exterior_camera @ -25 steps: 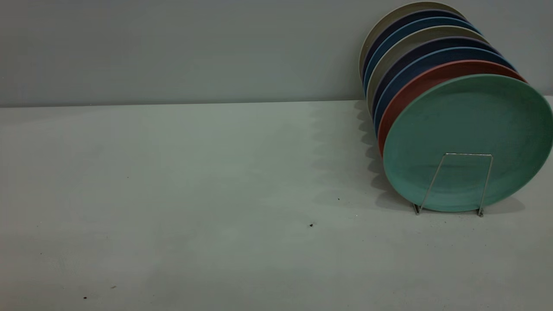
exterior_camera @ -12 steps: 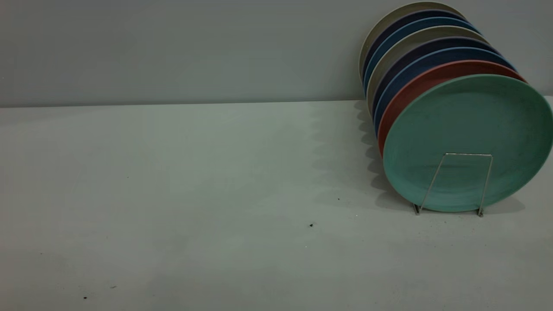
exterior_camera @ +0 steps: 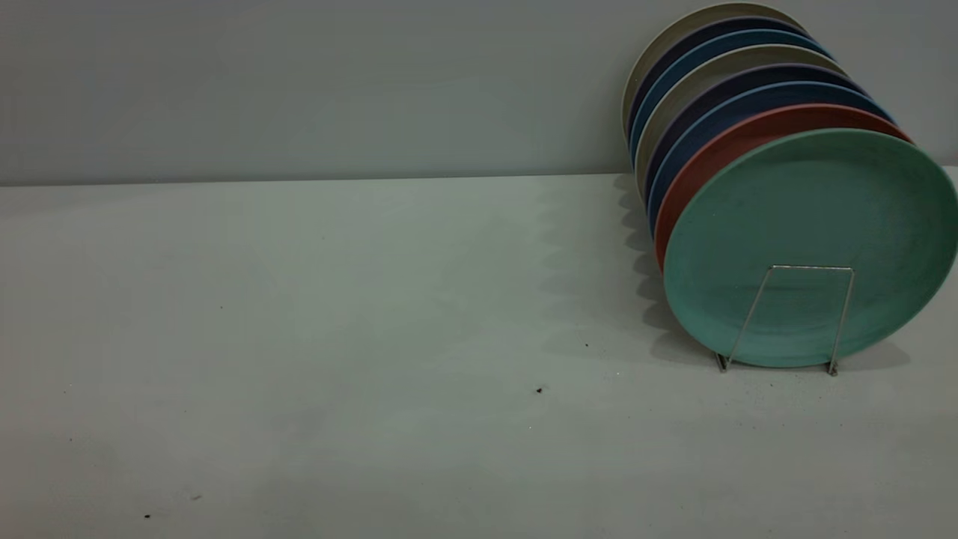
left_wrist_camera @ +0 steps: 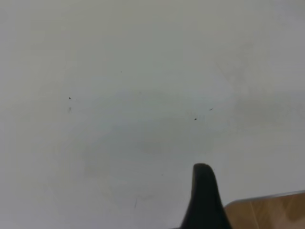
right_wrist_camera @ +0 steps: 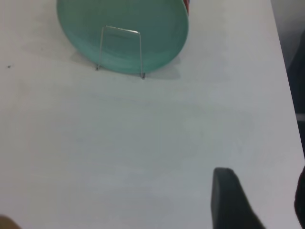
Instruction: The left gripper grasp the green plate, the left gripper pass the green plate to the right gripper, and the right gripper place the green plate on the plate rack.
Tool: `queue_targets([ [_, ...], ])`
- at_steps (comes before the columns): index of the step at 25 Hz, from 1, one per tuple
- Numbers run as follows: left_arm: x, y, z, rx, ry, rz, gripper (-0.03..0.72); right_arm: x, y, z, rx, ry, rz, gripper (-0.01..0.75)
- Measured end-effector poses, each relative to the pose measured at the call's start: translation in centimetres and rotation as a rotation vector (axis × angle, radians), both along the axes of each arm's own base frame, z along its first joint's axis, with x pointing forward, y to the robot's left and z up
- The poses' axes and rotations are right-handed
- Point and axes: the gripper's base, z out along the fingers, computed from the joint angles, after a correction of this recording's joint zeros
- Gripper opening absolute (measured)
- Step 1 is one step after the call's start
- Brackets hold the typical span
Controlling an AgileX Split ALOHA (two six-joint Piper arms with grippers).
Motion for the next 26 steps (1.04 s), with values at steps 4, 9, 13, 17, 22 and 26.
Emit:
queue_targets([
  [4, 0.0, 0.0, 0.0, 0.0, 0.0, 0.0, 0.563, -0.01, 0.0, 0.0, 0.0, -0.001, 0.0, 0.349],
  [9, 0.0, 0.0, 0.0, 0.0, 0.0, 0.0, 0.563, -0.01, 0.12, 0.0, 0.032, 0.0, -0.005, 0.349],
  [13, 0.0, 0.0, 0.0, 0.0, 0.0, 0.0, 0.563, -0.01, 0.14, 0.0, 0.044, 0.001, -0.01, 0.349],
  [17, 0.0, 0.0, 0.0, 0.0, 0.0, 0.0, 0.563, -0.01, 0.1, 0.0, 0.055, 0.001, -0.022, 0.349],
  [22, 0.0, 0.0, 0.0, -0.001, 0.0, 0.001, 0.563, -0.01, 0.08, 0.0, 0.058, 0.001, -0.026, 0.349],
  [26, 0.0, 0.0, 0.0, -0.002, 0.0, 0.002, 0.563, -0.01, 0.08, 0.0, 0.059, 0.001, -0.026, 0.349],
])
